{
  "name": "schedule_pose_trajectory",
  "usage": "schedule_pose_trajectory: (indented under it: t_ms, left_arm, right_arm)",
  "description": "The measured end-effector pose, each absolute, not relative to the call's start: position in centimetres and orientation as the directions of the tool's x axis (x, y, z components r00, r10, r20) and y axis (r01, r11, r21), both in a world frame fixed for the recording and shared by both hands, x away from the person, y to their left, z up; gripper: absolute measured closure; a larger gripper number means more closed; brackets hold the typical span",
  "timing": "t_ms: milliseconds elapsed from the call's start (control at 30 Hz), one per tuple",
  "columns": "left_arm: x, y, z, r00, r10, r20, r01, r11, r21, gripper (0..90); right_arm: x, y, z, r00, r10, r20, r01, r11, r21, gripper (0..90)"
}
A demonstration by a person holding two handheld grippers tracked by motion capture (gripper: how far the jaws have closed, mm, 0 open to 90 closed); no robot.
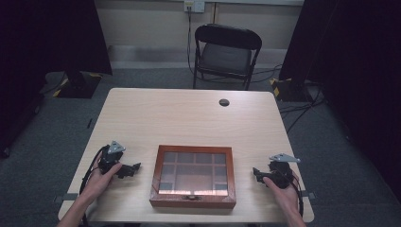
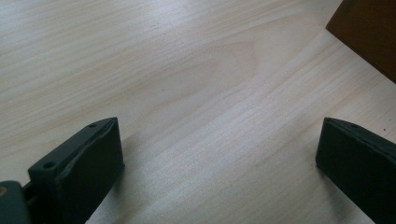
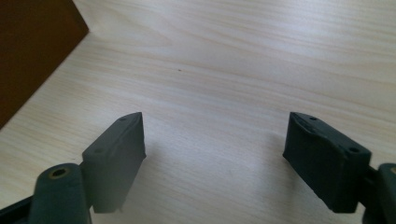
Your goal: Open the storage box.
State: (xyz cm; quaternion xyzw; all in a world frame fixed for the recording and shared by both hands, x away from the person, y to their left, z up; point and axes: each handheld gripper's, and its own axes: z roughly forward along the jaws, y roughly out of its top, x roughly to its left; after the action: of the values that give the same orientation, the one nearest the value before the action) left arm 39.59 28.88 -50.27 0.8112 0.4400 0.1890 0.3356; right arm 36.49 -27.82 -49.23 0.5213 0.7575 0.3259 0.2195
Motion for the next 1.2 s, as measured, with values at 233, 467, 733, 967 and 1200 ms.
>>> schedule_pose_trajectory:
  t_ms: [233, 467, 733, 967, 1200]
  left_arm:
    - [39.6, 28.9, -50.3, 0.541, 0.841, 0.011, 0.587, -0.388, 0.710, 0.0]
    - [39.6, 28.8, -50.3, 0.539, 0.843, 0.006, 0.589, -0.381, 0.713, 0.1]
    - [39.6, 28.8, -50.3, 0.539, 0.843, 0.006, 0.589, -0.381, 0.713, 0.1]
    - [39.5, 28.8, -50.3, 0.536, 0.844, 0.003, 0.591, -0.377, 0.713, 0.1]
    - [39.5, 28.8, -50.3, 0.536, 0.844, 0.007, 0.589, -0.381, 0.712, 0.1]
  right_arm:
    - [36.0, -26.9, -48.4, -0.432, 0.900, 0.053, 0.632, 0.261, 0.729, 29.4]
    - [35.5, -25.2, -46.8, -0.528, 0.846, 0.080, 0.597, 0.302, 0.743, 43.1]
    - [35.2, -24.3, -45.4, -0.602, 0.788, 0.127, 0.560, 0.303, 0.771, 46.8]
    - [34.9, -23.4, -43.1, -0.672, 0.724, 0.155, 0.513, 0.304, 0.802, 51.6]
    - [34.4, -21.3, -41.9, -0.746, 0.639, 0.187, 0.482, 0.325, 0.814, 55.5]
